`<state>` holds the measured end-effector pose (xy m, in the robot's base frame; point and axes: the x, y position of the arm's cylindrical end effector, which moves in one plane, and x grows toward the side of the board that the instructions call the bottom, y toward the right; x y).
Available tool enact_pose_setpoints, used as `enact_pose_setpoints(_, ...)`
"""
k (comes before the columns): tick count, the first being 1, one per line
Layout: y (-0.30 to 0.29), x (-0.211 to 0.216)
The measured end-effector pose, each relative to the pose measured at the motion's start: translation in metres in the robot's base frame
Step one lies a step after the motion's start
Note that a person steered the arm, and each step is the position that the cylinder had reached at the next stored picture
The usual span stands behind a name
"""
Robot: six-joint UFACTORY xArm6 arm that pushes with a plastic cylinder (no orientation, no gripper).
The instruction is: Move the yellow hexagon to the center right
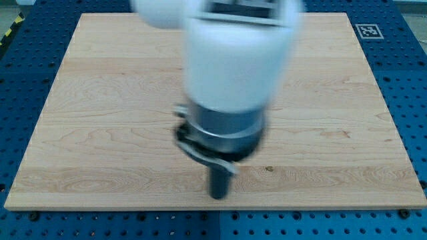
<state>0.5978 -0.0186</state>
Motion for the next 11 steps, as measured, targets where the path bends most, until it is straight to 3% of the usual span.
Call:
enact_pose_setpoints(1,-0.048,-0.054)
enact_pose_setpoints(2,-0.048,-0.055)
enact_pose_setpoints(4,0.030,-0.063)
enact_pose_setpoints(6,0.061,-0.064)
enact_pose_setpoints(11,0.191,-0.144)
